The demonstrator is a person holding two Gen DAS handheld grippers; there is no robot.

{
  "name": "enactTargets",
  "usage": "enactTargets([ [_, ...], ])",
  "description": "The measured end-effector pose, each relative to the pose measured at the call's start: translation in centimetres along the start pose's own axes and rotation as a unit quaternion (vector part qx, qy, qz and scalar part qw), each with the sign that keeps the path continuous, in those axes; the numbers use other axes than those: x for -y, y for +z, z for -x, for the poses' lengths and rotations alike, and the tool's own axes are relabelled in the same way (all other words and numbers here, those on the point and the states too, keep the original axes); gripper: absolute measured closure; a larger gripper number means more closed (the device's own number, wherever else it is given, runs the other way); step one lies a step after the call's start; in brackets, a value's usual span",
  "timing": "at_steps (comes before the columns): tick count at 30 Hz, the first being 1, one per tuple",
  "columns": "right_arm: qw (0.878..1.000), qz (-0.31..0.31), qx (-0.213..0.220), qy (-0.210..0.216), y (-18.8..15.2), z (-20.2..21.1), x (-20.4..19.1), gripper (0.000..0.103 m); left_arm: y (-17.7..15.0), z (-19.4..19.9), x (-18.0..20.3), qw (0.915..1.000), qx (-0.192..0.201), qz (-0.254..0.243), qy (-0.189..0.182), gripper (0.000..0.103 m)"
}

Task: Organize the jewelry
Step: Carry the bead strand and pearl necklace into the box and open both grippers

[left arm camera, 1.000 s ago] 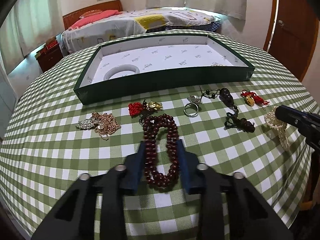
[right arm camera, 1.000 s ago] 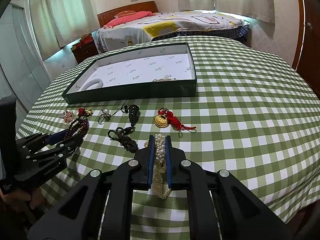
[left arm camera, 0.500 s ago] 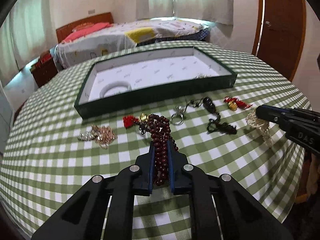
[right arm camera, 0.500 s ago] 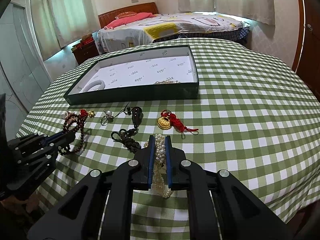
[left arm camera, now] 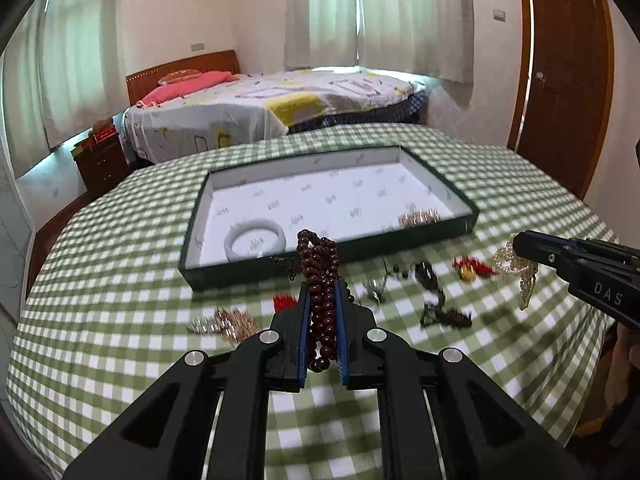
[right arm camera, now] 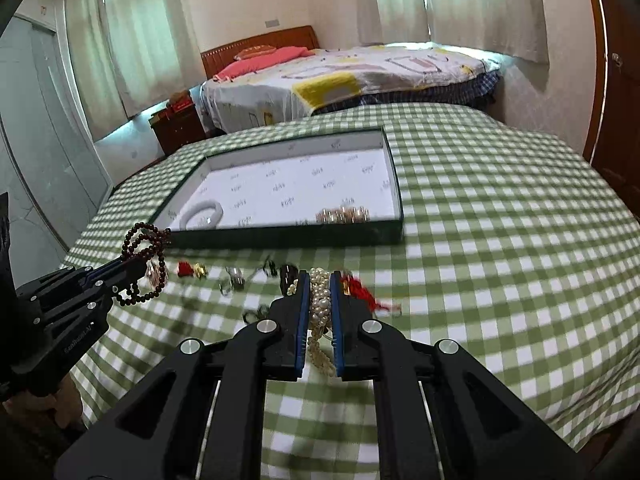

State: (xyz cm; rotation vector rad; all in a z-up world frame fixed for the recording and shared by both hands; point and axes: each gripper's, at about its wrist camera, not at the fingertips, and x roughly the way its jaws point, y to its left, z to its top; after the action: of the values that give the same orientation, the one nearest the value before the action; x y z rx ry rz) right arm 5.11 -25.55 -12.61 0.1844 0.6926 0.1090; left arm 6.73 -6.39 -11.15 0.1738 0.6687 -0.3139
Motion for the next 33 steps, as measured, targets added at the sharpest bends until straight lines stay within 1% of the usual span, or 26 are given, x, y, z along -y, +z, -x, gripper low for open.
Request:
enactTargets([
  [6,0.999,0.008,0.033,0.002,3.3,0.0,-0.7,0.092,2.6,-0.4,-0.7,0.9997,0.023,0.008,-0.004,0.091],
  [10,0.999,0.018,0.051,0.006,5.7,-0.8,-1.2,0.092,4.3,-1.0,-1.2,0.9992,0.037,0.014,-0.004,0.091],
  [13,0.998,0.025,0.06,0.006,7.3,-1.8,-1.5,0.092,5.8,-2.0,-1.5,0.9988,0.046,0.016,-0.003,0.091],
  [22,0.996,0.038,0.078,0.002,12.0,-6.0,-1.4,0.092,10.0,-6.0,-2.0,0.9981,0.053,0.031,-0.004,0.091],
  [26,0.997,0.036,0.068,0.0,12.6,-8.5,-0.6,0.092,10.5,-8.0,-1.5,0.9985,0.043,0.032,-0.009,0.091],
  [29,0.999,0.032,0.044,-0.006,12.0,-10.8,0.3,0.092,9.9,-9.7,-1.1,0.9991,0.021,0.035,-0.012,0.091],
  [30,0.999,0.032,0.037,-0.008,11.9,-11.3,0.4,0.092,9.4,-10.6,-1.0,0.9992,0.008,0.037,-0.013,0.091],
  [33,1.0,0.026,0.007,-0.015,11.0,-13.6,1.3,0.092,8.4,-12.5,-1.1,0.9989,-0.019,0.043,-0.008,0.091],
])
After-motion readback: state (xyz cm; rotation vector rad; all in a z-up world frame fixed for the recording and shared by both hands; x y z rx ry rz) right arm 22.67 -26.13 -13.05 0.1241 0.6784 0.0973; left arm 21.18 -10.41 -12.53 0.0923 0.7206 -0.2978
